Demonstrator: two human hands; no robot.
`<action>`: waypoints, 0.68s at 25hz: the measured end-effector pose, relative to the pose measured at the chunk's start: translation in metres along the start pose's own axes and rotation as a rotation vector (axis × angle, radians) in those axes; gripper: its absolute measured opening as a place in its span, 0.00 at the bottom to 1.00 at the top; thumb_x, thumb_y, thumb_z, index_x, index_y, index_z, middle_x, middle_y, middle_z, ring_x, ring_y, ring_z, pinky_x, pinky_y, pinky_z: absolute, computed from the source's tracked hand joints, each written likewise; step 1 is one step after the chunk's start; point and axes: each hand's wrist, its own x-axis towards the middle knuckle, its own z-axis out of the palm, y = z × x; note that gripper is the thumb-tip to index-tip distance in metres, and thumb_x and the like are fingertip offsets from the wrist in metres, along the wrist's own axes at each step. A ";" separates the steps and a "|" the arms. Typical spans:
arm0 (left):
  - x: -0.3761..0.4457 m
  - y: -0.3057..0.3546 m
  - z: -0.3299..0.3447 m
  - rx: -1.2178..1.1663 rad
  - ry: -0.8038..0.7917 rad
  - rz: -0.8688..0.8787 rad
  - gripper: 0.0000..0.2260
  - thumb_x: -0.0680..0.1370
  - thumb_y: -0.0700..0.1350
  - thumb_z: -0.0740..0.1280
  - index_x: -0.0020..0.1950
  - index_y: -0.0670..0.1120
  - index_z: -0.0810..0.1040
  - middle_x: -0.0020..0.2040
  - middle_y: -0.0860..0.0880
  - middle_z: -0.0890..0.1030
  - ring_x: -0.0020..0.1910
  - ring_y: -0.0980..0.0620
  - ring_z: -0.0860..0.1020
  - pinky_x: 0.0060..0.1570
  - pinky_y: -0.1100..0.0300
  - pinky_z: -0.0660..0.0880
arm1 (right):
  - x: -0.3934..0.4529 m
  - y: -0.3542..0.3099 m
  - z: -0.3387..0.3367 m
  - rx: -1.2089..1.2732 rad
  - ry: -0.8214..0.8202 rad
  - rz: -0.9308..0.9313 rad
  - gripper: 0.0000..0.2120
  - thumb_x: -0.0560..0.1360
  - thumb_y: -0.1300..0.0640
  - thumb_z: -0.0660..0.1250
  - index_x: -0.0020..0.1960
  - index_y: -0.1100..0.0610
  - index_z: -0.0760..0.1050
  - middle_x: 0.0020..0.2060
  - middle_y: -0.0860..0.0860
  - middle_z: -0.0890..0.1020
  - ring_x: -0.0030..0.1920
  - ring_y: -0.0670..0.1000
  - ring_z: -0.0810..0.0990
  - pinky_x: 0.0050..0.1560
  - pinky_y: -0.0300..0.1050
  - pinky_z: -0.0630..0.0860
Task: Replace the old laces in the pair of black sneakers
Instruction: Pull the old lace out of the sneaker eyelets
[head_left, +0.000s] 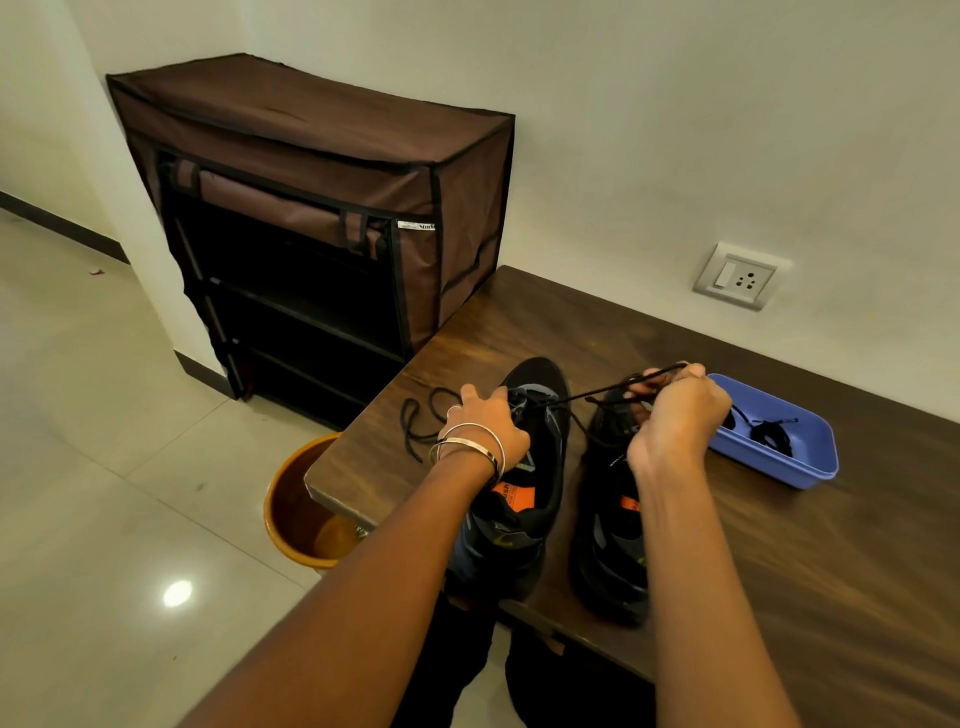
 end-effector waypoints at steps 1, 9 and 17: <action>0.000 0.000 0.000 -0.005 -0.001 -0.003 0.29 0.75 0.47 0.63 0.76 0.52 0.61 0.71 0.43 0.59 0.65 0.37 0.68 0.60 0.45 0.73 | -0.002 0.000 0.003 0.111 0.001 0.053 0.14 0.84 0.59 0.49 0.42 0.56 0.68 0.34 0.53 0.76 0.30 0.50 0.74 0.37 0.48 0.76; 0.000 0.001 -0.001 -0.002 0.000 -0.004 0.28 0.75 0.47 0.63 0.75 0.51 0.62 0.70 0.43 0.60 0.65 0.37 0.68 0.60 0.45 0.73 | 0.002 -0.003 -0.011 0.696 -0.181 0.369 0.13 0.72 0.69 0.47 0.35 0.54 0.62 0.25 0.48 0.64 0.24 0.47 0.58 0.30 0.33 0.59; 0.000 0.000 -0.004 0.003 -0.036 0.019 0.32 0.76 0.51 0.64 0.78 0.54 0.57 0.72 0.43 0.58 0.68 0.38 0.64 0.63 0.45 0.72 | 0.014 -0.002 -0.003 0.406 -0.225 0.024 0.13 0.83 0.64 0.52 0.44 0.54 0.70 0.31 0.52 0.74 0.29 0.49 0.74 0.41 0.47 0.79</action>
